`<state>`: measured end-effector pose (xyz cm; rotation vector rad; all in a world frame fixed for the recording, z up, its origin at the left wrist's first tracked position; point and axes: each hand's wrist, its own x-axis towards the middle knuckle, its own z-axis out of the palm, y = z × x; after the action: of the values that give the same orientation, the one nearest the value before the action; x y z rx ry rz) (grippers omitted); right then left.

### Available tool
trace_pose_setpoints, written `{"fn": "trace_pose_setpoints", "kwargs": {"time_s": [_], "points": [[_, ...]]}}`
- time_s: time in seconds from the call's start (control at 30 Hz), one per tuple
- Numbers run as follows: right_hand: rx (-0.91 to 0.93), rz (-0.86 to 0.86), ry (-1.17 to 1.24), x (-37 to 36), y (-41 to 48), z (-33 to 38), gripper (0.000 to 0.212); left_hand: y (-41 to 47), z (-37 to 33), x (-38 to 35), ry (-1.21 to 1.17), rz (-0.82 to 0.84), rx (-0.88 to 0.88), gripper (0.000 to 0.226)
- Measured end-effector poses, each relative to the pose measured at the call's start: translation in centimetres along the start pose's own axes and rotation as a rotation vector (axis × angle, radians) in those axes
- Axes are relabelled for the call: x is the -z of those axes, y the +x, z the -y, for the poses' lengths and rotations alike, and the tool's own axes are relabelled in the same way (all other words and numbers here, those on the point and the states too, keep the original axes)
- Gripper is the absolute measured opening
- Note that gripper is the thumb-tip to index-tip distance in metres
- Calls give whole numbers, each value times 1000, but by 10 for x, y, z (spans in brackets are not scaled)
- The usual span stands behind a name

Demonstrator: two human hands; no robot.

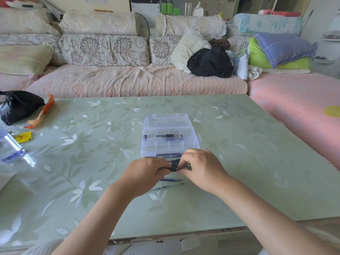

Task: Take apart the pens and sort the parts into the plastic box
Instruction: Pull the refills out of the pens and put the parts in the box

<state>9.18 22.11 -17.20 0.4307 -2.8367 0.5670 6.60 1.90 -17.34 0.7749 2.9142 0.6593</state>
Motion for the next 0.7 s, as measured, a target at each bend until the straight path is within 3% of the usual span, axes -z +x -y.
{"fn": "trace_pose_setpoints", "kwargs": {"time_s": [0.43, 0.7], "points": [[1, 134, -92, 2, -2, 0, 24, 0, 0, -2, 34, 18, 1, 20], [-38, 115, -5, 5, -3, 1, 12, 0, 3, -2, 50, 21, -18, 21]]}}
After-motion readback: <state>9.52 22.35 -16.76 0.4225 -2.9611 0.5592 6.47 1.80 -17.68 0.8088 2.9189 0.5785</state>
